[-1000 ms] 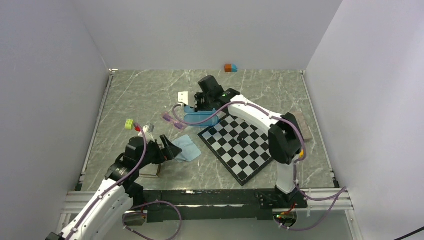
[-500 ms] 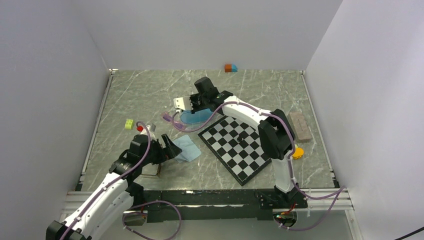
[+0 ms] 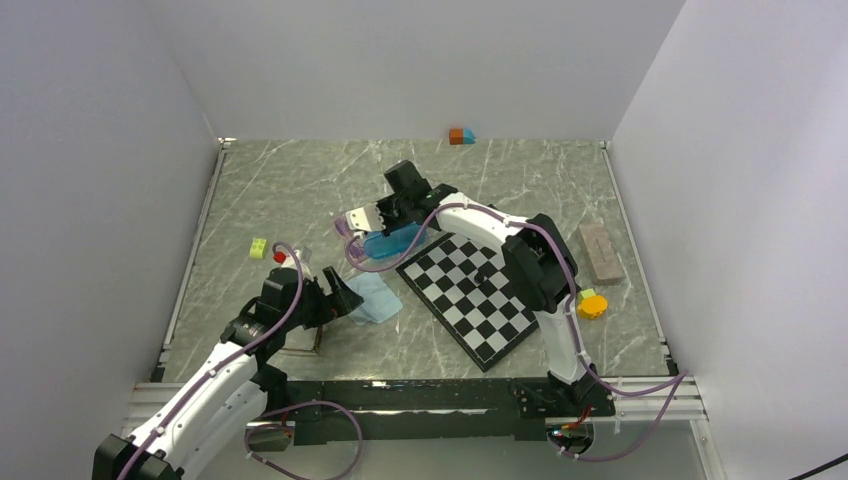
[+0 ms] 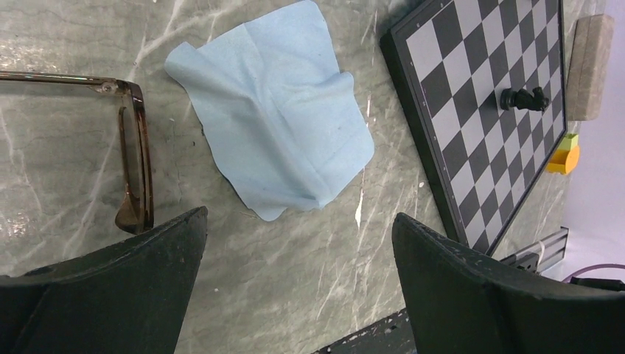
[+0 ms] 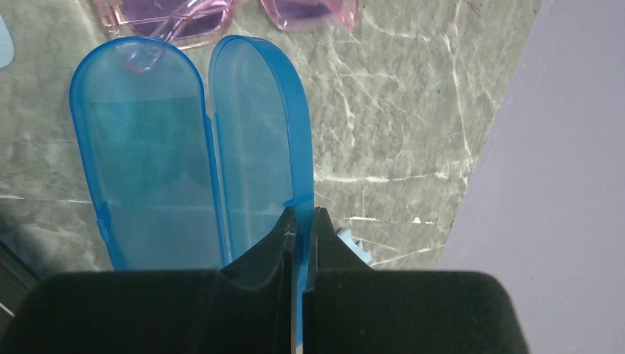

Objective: Organize the sunglasses
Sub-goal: Place the opened sunglasses case at the center of the board, then pick up the corner of the glasses cleaning cloth from the center of the board.

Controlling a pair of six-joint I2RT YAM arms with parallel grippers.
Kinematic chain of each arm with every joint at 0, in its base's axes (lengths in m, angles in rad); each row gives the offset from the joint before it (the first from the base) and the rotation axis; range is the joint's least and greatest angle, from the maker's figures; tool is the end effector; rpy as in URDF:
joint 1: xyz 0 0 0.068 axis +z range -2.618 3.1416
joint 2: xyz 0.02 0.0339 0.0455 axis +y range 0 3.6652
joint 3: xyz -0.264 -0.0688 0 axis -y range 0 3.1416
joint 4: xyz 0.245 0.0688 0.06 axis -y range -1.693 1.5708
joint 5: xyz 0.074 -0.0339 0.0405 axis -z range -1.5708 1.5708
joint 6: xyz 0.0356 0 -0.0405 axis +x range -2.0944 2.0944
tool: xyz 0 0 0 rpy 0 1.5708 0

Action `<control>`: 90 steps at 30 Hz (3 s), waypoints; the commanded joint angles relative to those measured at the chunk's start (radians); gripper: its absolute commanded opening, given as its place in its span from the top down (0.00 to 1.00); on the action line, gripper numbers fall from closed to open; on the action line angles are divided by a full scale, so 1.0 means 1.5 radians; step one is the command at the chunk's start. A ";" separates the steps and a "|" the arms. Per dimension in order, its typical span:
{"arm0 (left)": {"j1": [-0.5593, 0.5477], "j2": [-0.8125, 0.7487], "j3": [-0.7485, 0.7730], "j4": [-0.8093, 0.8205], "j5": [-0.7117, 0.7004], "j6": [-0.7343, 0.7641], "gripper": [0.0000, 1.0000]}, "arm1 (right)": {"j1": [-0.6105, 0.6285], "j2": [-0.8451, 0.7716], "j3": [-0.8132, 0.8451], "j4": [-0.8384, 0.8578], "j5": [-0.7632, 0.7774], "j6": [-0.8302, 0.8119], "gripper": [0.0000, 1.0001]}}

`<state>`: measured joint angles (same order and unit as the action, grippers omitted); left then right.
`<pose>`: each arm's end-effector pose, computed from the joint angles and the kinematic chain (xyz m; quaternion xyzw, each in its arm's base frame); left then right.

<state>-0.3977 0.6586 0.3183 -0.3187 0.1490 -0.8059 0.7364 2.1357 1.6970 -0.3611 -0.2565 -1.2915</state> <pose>0.1349 -0.0624 0.1830 -0.1494 0.8834 -0.3036 0.3241 0.3527 0.3319 0.2090 -0.8056 0.4449 0.0118 0.3911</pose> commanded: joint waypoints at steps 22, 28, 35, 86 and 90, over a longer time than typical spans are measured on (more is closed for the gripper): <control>0.008 -0.046 0.009 -0.037 -0.063 -0.044 0.01 | 0.026 -0.129 -0.084 0.112 0.020 0.109 0.39; 0.008 -0.081 0.017 -0.113 -0.107 -0.080 0.01 | 0.049 -0.249 -0.178 0.262 0.077 0.297 0.12; 0.008 -0.090 0.040 -0.166 -0.149 -0.111 0.01 | 0.024 -0.412 -0.353 0.447 0.201 0.881 0.00; -0.045 0.311 0.092 0.048 -0.050 -0.087 1.00 | 0.221 -0.173 -0.337 0.098 0.258 1.261 1.00; -0.049 0.230 0.119 -0.027 -0.072 -0.076 1.00 | 0.222 -0.223 -0.326 0.073 0.271 1.252 1.00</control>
<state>-0.4633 1.1175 0.4255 -0.2565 0.0856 -0.9546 1.0611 1.8923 1.1667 -0.2520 0.1440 0.6014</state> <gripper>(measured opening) 0.012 0.009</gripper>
